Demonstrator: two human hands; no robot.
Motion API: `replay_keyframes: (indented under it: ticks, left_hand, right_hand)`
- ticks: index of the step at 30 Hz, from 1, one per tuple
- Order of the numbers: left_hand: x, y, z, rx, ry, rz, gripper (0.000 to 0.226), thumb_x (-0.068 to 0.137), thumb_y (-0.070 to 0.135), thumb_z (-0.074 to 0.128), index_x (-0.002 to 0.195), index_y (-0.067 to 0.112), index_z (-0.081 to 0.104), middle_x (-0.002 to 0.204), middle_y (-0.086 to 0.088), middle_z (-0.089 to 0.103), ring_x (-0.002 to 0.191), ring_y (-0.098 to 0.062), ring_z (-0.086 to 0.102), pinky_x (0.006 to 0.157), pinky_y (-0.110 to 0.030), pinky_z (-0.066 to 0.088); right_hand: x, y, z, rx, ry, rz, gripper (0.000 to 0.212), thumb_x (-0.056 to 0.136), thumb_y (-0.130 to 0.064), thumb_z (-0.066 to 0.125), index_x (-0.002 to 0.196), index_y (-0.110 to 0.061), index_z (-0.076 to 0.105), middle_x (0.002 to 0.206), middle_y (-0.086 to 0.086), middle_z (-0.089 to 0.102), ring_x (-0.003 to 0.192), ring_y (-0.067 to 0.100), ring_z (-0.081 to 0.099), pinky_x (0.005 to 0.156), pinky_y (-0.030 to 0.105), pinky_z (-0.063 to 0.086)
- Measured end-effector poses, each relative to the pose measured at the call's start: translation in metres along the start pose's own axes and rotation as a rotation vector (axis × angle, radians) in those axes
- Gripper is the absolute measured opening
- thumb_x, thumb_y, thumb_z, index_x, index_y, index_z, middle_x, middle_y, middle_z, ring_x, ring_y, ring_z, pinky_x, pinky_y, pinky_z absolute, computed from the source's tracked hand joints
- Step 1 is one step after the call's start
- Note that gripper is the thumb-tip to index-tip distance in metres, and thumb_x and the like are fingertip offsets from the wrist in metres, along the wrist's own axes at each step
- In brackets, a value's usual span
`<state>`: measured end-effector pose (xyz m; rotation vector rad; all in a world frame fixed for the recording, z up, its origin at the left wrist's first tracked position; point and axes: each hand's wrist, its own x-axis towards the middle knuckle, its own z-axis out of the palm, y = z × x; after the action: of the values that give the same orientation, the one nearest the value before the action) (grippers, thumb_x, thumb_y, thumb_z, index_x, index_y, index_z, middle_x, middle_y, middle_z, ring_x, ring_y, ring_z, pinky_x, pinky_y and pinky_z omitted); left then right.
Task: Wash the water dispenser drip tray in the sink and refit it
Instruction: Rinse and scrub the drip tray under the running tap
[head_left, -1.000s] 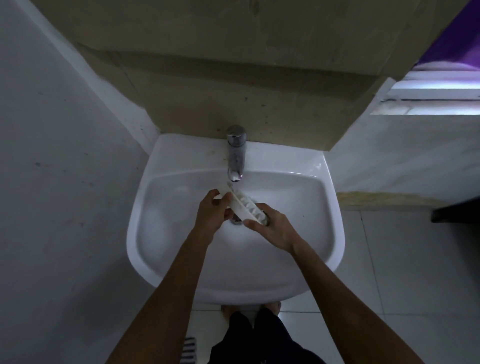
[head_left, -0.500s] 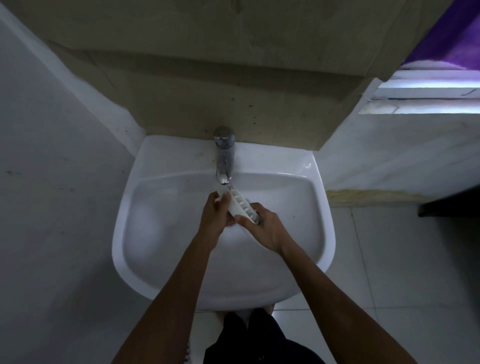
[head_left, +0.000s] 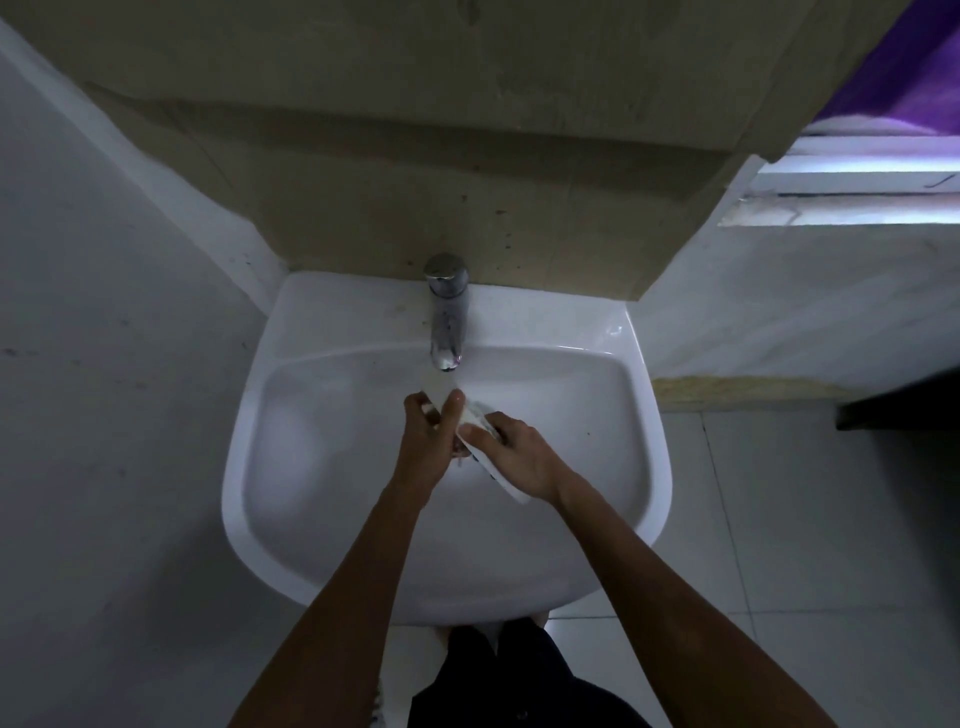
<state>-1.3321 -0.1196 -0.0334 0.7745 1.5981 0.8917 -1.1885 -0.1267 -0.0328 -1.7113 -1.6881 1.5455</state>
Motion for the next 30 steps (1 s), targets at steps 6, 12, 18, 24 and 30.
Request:
replay_keyframes:
  ticks: [6,12,18,24,30]
  left_hand:
    - [-0.003,0.003,-0.001,0.004,0.136,-0.006,0.029,0.105,0.031,0.030,0.115,0.005,0.039,0.081,-0.010,0.056,0.052,-0.021,0.055,0.046,-0.030,0.049]
    - [-0.010,0.004,0.003,-0.051,0.041,-0.018,0.045,0.092,0.034,0.063,0.118,0.011,0.033,0.093,-0.011,0.061,0.070,-0.022,0.065,0.061,-0.037,0.059]
    - [-0.008,0.002,-0.001,0.098,-0.046,0.075,0.053,0.087,0.039,0.068,0.116,0.011,0.035,0.101,-0.012,0.065,0.069,-0.022,0.067,0.051,-0.023,0.051]
    - [-0.004,0.001,-0.004,0.024,0.124,0.045,0.028,0.099,0.045,0.042,0.097,0.017,0.045,0.094,-0.018,0.062,0.079,-0.033,0.069,0.064,-0.049,0.060]
    - [-0.010,0.004,0.001,-0.197,0.222,-0.028,0.028,0.103,0.035,0.037,0.106,0.007,0.041,0.091,-0.010,0.058,0.068,-0.022,0.071,0.068,-0.041,0.060]
  right_hand:
    - [-0.002,-0.005,-0.004,0.149,-0.142,0.121,0.038,0.100,-0.046,0.046,0.120,-0.016,0.061,0.103,0.008,0.070,0.071,0.014,0.063,0.059,0.025,0.051]
    - [0.000,-0.009,-0.006,0.179,-0.156,0.147,0.055,0.099,-0.063,0.030,0.115,-0.023,0.064,0.103,0.006,0.071,0.073,0.019,0.068,0.056,0.031,0.055]
    - [0.011,-0.010,-0.003,0.236,-0.103,0.182,0.073,0.102,-0.059,0.014,0.110,-0.008,0.066,0.097,0.015,0.073,0.068,0.021,0.068,0.056,0.034,0.055]
    - [0.010,-0.013,-0.013,0.291,-0.189,0.197,0.063,0.102,-0.060,0.017,0.128,-0.020,0.057,0.107,0.009,0.074,0.075,0.021,0.069,0.057,0.030,0.055]
    - [0.009,-0.009,0.004,0.168,0.331,0.100,0.057,0.085,-0.072,0.052,0.118,-0.025,0.060,0.105,0.001,0.066,0.076,0.015,0.070,0.070,0.040,0.062]
